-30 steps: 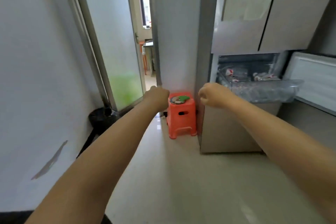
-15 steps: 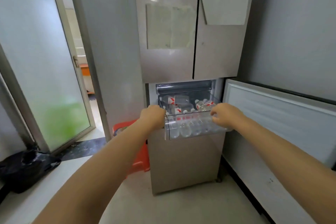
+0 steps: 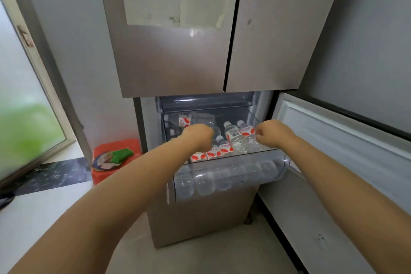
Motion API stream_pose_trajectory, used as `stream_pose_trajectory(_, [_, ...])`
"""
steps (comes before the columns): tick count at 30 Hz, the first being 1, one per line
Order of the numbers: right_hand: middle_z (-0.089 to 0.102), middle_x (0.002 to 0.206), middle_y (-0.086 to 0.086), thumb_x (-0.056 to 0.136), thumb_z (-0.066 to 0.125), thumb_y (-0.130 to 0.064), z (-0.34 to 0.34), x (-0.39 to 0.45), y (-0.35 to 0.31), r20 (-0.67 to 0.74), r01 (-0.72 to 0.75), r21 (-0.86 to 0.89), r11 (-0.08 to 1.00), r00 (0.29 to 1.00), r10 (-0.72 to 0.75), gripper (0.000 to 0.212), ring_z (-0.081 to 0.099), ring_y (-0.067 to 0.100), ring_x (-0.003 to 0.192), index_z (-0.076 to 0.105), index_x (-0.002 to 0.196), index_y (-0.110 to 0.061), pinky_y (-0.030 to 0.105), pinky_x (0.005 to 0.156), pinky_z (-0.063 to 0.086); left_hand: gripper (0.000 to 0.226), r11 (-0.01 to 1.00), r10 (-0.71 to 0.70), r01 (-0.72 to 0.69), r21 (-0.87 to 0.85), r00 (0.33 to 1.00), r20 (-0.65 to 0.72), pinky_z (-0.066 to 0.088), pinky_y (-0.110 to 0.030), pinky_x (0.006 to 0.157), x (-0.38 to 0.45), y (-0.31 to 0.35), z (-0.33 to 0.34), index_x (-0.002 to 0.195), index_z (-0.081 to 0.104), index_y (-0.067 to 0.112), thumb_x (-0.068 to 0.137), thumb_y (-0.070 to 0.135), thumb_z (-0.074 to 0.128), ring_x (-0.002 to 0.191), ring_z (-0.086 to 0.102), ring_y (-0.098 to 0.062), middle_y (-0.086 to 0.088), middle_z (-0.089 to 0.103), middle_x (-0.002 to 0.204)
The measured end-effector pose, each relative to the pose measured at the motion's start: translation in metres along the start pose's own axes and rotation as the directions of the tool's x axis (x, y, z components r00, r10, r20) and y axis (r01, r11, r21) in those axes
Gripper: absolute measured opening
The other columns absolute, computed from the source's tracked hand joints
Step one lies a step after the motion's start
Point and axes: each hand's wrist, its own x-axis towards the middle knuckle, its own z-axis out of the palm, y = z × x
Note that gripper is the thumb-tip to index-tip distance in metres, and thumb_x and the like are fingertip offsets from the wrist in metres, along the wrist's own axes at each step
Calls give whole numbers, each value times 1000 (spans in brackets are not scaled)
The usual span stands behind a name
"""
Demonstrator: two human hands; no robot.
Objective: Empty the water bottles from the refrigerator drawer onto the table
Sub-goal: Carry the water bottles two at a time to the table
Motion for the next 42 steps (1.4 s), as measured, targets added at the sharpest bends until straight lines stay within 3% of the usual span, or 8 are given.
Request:
stream_pose_trajectory(10, [58, 95, 14, 92, 46, -13, 58, 155, 50, 197, -25, 1, 1000, 980, 24, 21, 56, 27, 89, 63, 86, -3, 31, 75, 42, 45, 999, 47, -51, 16, 983, 177, 47, -41, 93, 149, 28, 66, 140, 36, 18, 96, 20, 43, 117, 53, -32, -14, 51, 131])
stream_pose_trajectory(16, [59, 126, 20, 95, 39, -11, 97, 238, 74, 294, 21, 224, 974, 952, -88, 35, 57, 33, 112, 55, 124, -1, 31, 85, 44, 52, 962, -83, 141, -236, 968, 238, 37, -45, 105, 231, 35, 94, 150, 12, 32, 100, 38, 29, 132, 38, -38, -22, 29, 148])
stream_pose_trajectory(21, [63, 117, 20, 97, 36, -13, 121, 285, 84, 303, 21, 314, 949, 945, -121, 30, 61, 32, 107, 57, 115, -3, 31, 81, 46, 47, 909, -122, 204, -364, 964, 237, 34, -40, 110, 269, 34, 110, 148, 22, 29, 102, 38, 19, 133, 40, -33, -18, 35, 148])
stream_pose_trajectory(28, [54, 130, 16, 90, 54, -25, 142, 318, 72, 302, -160, 402, 901, 953, 34, 51, 55, 34, 117, 38, 133, -4, 36, 91, 45, 27, 488, -433, 459, -742, 866, 251, 47, -37, 95, 281, 28, 114, 104, 53, 13, 96, 38, 45, 106, 61, -29, -11, 63, 108])
stream_pose_trajectory(32, [58, 125, 20, 89, 54, -19, 145, 321, 68, 372, -190, 372, 909, 927, 41, 40, 55, 35, 117, 53, 123, 1, 40, 95, 45, 37, 165, -480, 537, -827, 777, 408, 51, -35, 89, 291, 21, 118, 119, 50, 10, 88, 27, 61, 98, 62, -25, -11, 61, 108])
stream_pose_trajectory(35, [58, 116, 13, 87, 54, -25, 142, 312, 65, 338, -152, 318, 936, 941, 38, 43, 58, 29, 104, 51, 126, -8, 35, 77, 46, 36, 12, -458, 550, -835, 746, 484, 54, -38, 87, 292, 21, 117, 117, 52, 5, 87, 24, 61, 95, 65, -27, -14, 63, 108])
stream_pose_trajectory(38, [56, 128, 13, 86, 57, -26, 131, 297, 63, 267, -130, 360, 924, 963, 31, 51, 56, 31, 115, 43, 133, -11, 32, 84, 45, 9, -70, -503, 477, -876, 741, 444, 51, -28, 70, 280, 19, 112, 89, 56, 14, 90, 22, 56, 80, 62, -21, -9, 62, 95])
stream_pose_trajectory(42, [60, 124, 14, 85, 59, -24, 103, 272, 59, 105, -43, 464, 885, 994, -6, 42, 57, 32, 114, 49, 123, -10, 30, 85, 45, 14, -30, -655, 414, -910, 679, 331, 50, -34, 85, 254, 15, 95, 81, 55, 16, 90, 27, 55, 92, 59, -24, -6, 60, 91])
